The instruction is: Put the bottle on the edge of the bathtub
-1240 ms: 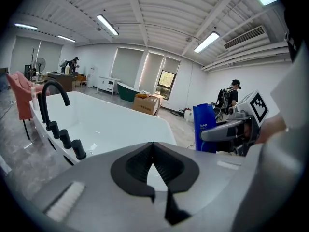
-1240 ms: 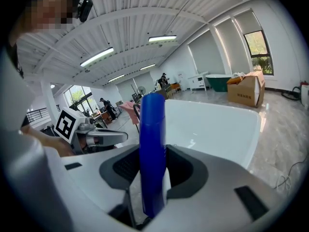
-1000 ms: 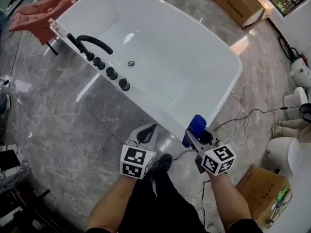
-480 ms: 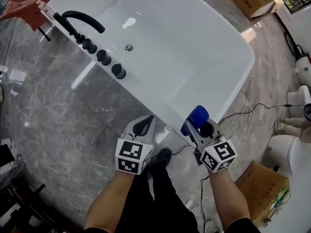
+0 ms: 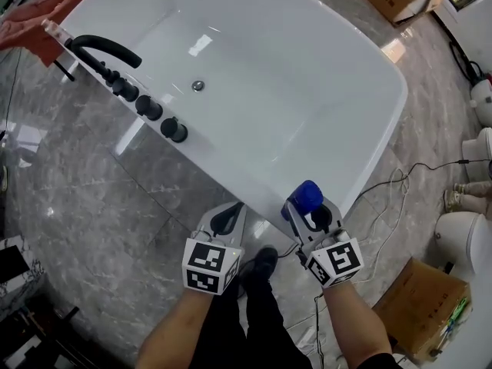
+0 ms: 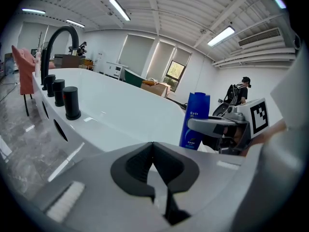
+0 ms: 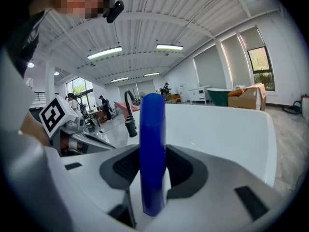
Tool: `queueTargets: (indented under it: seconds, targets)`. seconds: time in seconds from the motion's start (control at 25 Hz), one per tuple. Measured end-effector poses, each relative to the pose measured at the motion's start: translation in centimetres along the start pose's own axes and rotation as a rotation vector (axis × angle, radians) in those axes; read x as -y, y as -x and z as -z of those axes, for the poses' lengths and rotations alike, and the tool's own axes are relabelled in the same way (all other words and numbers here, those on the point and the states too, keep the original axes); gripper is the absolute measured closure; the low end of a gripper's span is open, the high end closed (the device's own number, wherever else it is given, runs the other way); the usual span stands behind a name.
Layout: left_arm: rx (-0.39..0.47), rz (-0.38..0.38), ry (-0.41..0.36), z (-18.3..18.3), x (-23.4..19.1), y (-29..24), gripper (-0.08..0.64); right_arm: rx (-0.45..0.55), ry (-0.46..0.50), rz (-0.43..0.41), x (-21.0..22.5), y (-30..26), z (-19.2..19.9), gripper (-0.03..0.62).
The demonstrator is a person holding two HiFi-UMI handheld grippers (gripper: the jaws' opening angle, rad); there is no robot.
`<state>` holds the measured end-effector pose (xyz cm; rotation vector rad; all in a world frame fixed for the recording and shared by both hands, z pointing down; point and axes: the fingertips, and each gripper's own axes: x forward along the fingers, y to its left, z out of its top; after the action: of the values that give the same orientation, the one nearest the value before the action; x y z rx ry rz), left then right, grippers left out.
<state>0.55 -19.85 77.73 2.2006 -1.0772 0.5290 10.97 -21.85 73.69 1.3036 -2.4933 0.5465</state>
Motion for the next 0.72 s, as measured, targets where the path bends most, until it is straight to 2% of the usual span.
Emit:
queueTargets:
  seconds: [0.24, 0.52, 0.72]
  targets:
    - [-0.014, 0.005, -0.003, 0.8, 0.3, -1.3, 0.551, 0.042, 0.066, -0.028, -0.7, 0.4, -0.4, 0.437]
    - [-0.018, 0.008, -0.004, 0.7, 0.7, -1.4, 0.551, 0.011, 0.137, -0.073, -1.6, 0.7, -0.2, 0.437]
    - [-0.016, 0.014, -0.005, 0.2, 1.2, -1.2, 0.551, -0.036, 0.171, -0.071, -1.6, 1.5, 0.4, 0.437]
